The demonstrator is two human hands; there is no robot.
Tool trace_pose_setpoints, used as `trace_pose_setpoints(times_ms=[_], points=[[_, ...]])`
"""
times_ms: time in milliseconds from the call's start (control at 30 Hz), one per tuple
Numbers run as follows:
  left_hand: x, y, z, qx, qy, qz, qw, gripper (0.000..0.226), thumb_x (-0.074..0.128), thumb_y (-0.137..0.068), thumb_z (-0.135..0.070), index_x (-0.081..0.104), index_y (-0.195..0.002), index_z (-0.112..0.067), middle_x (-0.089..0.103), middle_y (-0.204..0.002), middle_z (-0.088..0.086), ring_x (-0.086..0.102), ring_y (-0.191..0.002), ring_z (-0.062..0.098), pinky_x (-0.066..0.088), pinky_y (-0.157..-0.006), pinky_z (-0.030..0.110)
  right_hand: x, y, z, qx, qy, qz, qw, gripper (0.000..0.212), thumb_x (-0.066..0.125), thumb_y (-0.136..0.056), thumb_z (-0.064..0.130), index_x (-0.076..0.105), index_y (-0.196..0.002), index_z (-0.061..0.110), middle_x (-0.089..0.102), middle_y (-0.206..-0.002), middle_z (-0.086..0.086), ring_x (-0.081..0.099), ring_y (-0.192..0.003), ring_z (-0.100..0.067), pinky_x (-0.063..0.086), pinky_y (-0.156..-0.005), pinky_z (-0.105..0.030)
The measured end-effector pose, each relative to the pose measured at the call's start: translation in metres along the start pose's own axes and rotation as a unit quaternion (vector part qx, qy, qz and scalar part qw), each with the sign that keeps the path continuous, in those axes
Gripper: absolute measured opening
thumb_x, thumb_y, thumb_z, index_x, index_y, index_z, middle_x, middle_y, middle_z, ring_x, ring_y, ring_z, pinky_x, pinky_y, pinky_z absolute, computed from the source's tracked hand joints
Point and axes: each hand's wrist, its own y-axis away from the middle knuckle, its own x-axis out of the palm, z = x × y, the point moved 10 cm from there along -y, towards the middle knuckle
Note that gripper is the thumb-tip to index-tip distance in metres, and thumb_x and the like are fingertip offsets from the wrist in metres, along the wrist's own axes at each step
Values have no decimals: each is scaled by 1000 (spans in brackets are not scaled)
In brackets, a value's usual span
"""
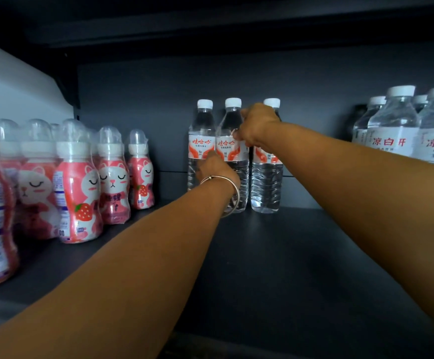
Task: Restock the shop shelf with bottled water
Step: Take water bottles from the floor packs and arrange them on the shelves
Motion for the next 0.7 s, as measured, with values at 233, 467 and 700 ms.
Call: trace_pose_setpoints(times_ms=[233,467,700], points=[[24,4,-3,21,-49,76,996,37,67,-80,-6,61,-117,-10,36,-138,18,40,-127,31,38,-107,39,-4,1,-5,-21,43,-35,998,26,59,-90,13,61,-116,14,64,-110,-10,61,-98,-27,51,-82,-35],[39,1,1,13,-52,127,990,44,65,-78,-5,57,-121,-7,44,-136,16,43,-125,34,40,-105,43,-4,5,-8,-20,58,-50,997,29,60,-89,11,60,-119,11,63,-112,-11,61,-102,-27,51,-83,-35],[50,-4,2,26,-79,144,986,47,63,-78,-8,56,-124,-6,43,-137,19,46,-123,37,43,-102,45,-2,15,-7,-56,85,-39,994,26,57,-91,9,58,-116,13,61,-114,-10,58,-105,-27,48,-84,-35]])
